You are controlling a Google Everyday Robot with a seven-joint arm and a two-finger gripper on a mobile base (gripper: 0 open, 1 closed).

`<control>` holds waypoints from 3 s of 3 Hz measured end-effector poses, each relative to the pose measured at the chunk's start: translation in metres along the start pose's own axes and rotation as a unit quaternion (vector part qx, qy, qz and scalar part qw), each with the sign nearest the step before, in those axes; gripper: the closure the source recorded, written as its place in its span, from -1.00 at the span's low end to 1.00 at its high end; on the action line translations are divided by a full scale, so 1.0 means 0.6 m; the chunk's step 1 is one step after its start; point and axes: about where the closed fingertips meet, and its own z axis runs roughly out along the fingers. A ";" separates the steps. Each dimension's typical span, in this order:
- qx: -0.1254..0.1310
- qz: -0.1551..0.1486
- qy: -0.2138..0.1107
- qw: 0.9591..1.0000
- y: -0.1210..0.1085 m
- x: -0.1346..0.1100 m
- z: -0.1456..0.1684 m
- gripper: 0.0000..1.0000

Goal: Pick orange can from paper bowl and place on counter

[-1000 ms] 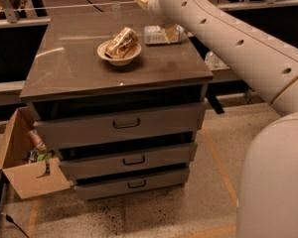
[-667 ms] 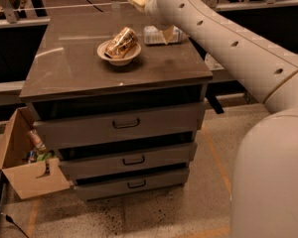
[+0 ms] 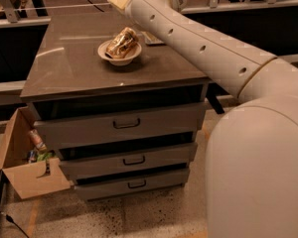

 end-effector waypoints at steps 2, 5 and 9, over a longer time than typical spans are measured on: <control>-0.019 -0.005 -0.007 1.000 0.005 -0.042 0.027 -1.00; -0.053 -0.001 -0.036 0.998 0.028 -0.102 0.013 -0.55; -0.067 0.022 -0.048 0.996 0.039 -0.115 -0.003 1.00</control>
Offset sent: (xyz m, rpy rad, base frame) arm -0.0056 0.0246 -0.0410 -0.0329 0.0776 -0.0114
